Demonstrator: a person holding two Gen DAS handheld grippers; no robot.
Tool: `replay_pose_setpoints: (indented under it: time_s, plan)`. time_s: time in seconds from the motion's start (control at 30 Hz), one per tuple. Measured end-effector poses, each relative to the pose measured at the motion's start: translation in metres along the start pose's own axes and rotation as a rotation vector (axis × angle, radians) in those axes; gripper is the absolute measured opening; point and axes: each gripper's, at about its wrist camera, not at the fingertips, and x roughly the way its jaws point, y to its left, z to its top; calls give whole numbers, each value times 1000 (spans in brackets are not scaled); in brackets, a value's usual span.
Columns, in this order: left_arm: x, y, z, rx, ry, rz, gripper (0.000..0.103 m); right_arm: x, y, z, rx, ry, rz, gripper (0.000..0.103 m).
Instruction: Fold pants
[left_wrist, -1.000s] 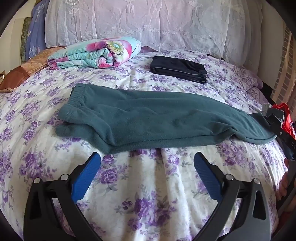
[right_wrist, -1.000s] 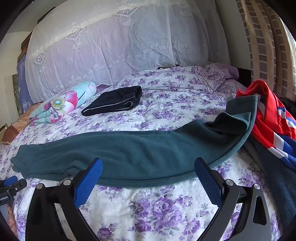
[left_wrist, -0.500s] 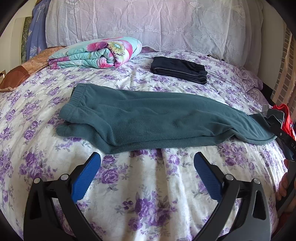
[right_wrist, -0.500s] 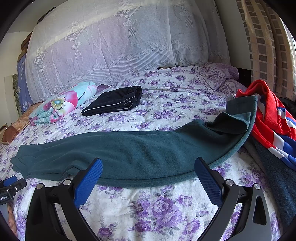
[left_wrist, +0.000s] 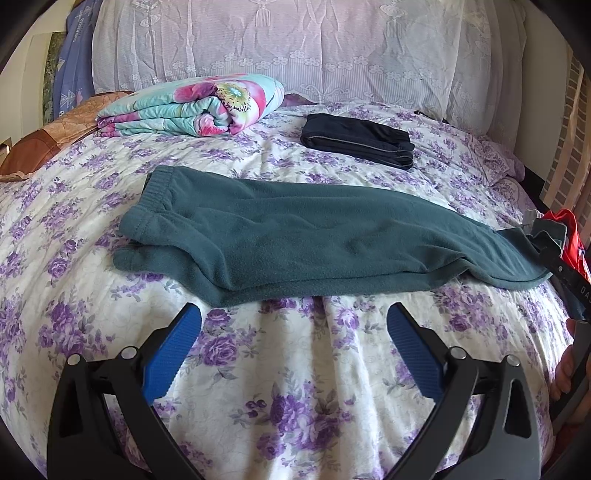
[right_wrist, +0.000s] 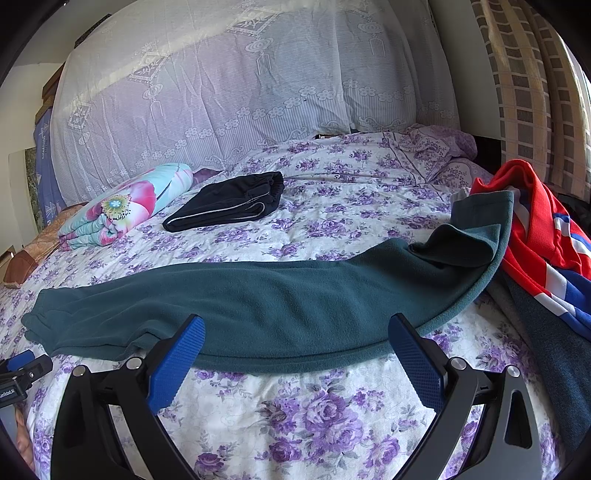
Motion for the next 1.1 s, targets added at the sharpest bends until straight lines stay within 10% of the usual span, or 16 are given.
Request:
replay_pose_setpoints:
  time_s: [1.1]
  plan:
    - [0, 2, -2, -7, 1, -6, 98, 0, 0, 1, -1, 2, -1, 100]
